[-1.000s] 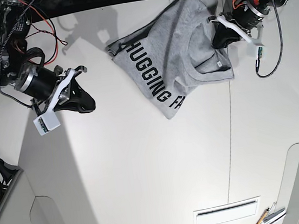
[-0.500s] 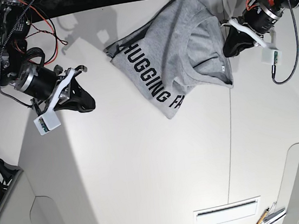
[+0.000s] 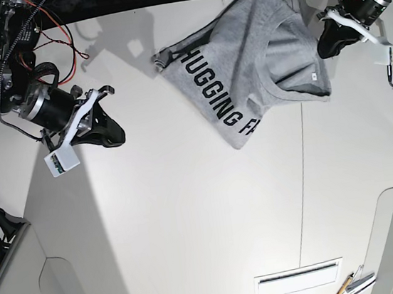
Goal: Fold the T-shirt properly
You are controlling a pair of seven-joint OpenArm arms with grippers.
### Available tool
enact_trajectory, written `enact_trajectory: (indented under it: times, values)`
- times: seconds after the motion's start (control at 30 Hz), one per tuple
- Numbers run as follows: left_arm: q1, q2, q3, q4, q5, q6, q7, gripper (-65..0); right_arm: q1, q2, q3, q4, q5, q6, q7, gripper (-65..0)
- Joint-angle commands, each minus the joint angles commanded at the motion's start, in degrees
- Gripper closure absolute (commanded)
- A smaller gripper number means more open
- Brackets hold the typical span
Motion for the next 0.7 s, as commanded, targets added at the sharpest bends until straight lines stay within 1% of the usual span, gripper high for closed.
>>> enact_trajectory:
  times: [0.07, 0.13, 0.17, 0.2, 0.3, 0.33, 0.37, 0.4, 0.43, 0.5, 0.53, 0.63, 0.7]
  values:
    - [0.0, 0.0, -0.2, 0.0, -2.4, 0.0, 0.9, -0.3, 0.0, 0.0, 0.0, 0.0, 0.0, 0.00, 0.7, 0.0]
    - [0.0, 0.0, -0.2, 0.0, -3.7, 0.0, 1.7, -19.7, 0.0, 0.0, 0.0, 0.0, 0.1, 0.00, 1.9, 0.0]
    - [0.0, 0.0, -0.5, 0.0, -3.9, 0.0, 1.8, -25.7, 0.0, 0.0, 0.0, 0.0, 0.1, 0.00, 2.5, 0.0]
    - [0.0, 0.0, -1.2, 0.0, -3.9, 0.0, 1.7, -26.4, 0.0, 0.0, -0.2, 0.0, 0.2, 0.00, 3.2, 0.0]
    - [-0.6, 0.0, -5.6, 0.0, -3.8, 0.0, 1.7, -25.3, 0.4, 0.0, -1.2, 0.0, 0.2, 0.00, 3.9, 0.0]
    - [-0.9, 0.0, -7.4, 0.0, -3.9, 0.0, 1.7, -22.0, 0.7, 0.0, -1.7, 0.0, 0.0, 0.02, 4.1, 0.0]
    - [-1.0, -0.1, -10.1, 0.1, -4.5, 0.0, 1.8, -15.2, 1.2, 0.0, -2.9, 0.0, -0.4, 0.04, 5.2, 0.0]
    - [-0.9, -0.2, -10.8, 0.3, -6.0, 0.0, 2.8, -11.2, 1.6, 0.0, -3.8, 0.0, -1.1, 0.04, 5.7, 0.0]
    - [-0.9, -0.2, -10.9, 0.7, -7.9, 0.0, 5.0, -7.8, 2.2, 0.0, -4.8, 0.0, -2.1, 0.04, 6.6, 0.0]
    - [-0.6, 0.1, -10.2, 1.3, -12.9, 0.0, 9.3, -3.1, 3.2, 0.0, -7.1, 0.0, -4.5, 0.07, 8.3, 0.0]
    - [0.0, 0.1, -9.4, 1.6, -14.3, 0.0, 9.9, -1.9, 3.6, 0.0, -8.5, -0.1, -5.8, 0.07, 9.3, 0.0]
    - [1.1, 0.0, -4.9, 1.9, -14.3, 0.0, 10.1, 0.0, 5.4, 0.0, -13.4, -0.6, -10.6, 0.07, 12.4, 0.0]
    - [1.1, 0.0, -0.1, 1.9, -12.7, 0.0, 10.2, 0.0, 7.9, 0.0, -16.8, -2.7, -13.1, 0.04, 13.1, 0.0]
